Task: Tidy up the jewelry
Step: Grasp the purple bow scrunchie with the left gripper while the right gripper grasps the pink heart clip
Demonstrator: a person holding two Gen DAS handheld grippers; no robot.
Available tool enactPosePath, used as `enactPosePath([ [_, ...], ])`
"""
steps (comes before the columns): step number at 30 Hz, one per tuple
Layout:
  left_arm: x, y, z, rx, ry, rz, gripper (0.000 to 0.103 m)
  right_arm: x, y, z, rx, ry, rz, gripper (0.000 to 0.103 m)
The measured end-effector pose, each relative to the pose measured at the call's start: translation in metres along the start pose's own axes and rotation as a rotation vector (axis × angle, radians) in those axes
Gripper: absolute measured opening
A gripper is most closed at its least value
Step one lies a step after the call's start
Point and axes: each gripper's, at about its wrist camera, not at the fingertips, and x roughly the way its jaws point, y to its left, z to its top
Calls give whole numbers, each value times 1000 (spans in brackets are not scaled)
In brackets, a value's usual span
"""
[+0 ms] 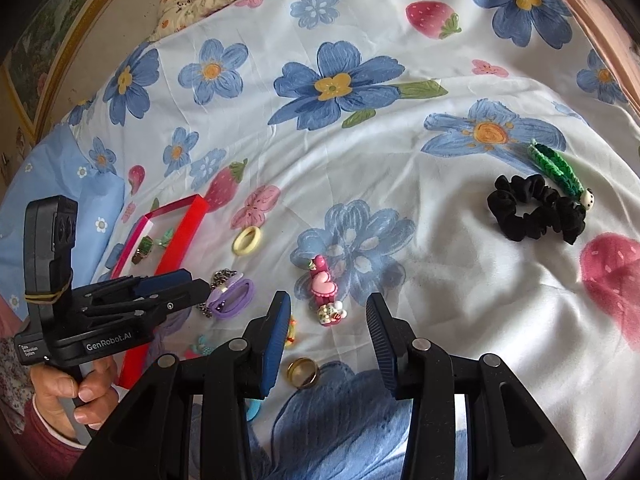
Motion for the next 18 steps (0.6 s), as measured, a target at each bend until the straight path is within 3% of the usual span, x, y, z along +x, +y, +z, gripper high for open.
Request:
enactPosePath([
  [3, 10, 1, 0, 16, 15, -10, 40, 5, 1, 3, -3, 6, -3, 42],
  [10, 28, 1, -1, 46, 46, -39, 15, 20, 7, 9, -39, 28, -10, 41],
  [16, 20, 3, -3, 44, 15, -68, 12, 46, 16, 8, -113, 84, -64, 40],
  [18, 12, 7, -4, 25, -4, -87, 12, 55, 19, 5, -144, 107, -82, 31],
])
